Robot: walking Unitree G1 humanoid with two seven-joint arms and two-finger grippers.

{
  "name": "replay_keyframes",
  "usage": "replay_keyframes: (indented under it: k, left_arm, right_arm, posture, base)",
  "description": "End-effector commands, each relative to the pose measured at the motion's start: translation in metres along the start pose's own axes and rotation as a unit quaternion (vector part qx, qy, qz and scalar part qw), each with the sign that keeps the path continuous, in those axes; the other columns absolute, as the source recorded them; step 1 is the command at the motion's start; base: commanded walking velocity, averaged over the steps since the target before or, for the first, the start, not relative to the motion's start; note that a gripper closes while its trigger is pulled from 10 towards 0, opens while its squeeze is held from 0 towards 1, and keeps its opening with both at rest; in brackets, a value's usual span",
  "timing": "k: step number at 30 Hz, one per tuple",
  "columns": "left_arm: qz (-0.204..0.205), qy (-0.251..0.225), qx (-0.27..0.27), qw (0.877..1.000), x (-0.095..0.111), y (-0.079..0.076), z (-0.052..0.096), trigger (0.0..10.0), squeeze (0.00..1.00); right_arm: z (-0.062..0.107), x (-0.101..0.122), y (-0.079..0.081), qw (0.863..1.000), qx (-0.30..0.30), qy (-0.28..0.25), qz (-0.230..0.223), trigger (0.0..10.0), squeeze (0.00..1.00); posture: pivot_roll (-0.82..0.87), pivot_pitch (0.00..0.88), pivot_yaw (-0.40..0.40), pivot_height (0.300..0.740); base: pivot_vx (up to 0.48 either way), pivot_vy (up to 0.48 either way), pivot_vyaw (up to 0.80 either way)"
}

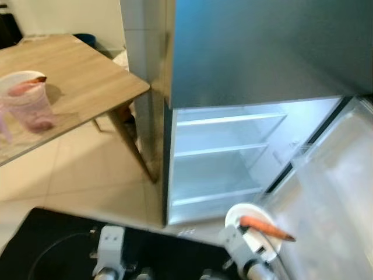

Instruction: Restocking fridge

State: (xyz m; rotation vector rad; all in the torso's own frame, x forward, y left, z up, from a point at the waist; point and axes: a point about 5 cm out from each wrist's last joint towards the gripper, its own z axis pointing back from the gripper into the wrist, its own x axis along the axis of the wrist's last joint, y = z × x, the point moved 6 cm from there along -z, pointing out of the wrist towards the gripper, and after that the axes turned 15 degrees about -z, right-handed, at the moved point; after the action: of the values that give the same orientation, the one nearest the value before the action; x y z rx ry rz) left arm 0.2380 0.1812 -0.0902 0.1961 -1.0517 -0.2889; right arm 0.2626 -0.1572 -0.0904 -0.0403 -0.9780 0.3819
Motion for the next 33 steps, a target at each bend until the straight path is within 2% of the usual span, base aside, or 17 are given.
replay_keyframes:
  k: [1, 16, 33]
  left_arm:
    - [0.002, 0.016, -0.001, 1.000, -0.007, -0.001, 0.002, 10.0, 0.00]
    - [-0.017, 0.013, 0.025, 0.999, -0.003, 0.007, 0.000, 10.0, 0.00]
    - [-0.021, -0.023, 0.031, 0.999, 0.011, 0.006, 0.000, 10.0, 0.00]
  right_arm:
    - [0.000, 0.000, -0.002, 1.000, -0.005, 0.000, -0.003, 10.0, 0.00]
    - [-0.002, 0.003, -0.001, 1.000, -0.002, -0.002, -0.001, 10.0, 0.00]
    - [-0.003, 0.006, 0.002, 1.000, 0.004, -0.003, 0.002, 10.0, 0.00]
  posture:
    - [-0.09, 0.141, -0.047, 0.724]
    - [-0.08, 0.141, -0.046, 0.724]
    - [-0.07, 0.123, -0.048, 0.724]
  base:
    - [0.000, 0.000, 0.00]
    - [0.000, 0.000, 0.00]
    - [0.293, 0.000, 0.00]
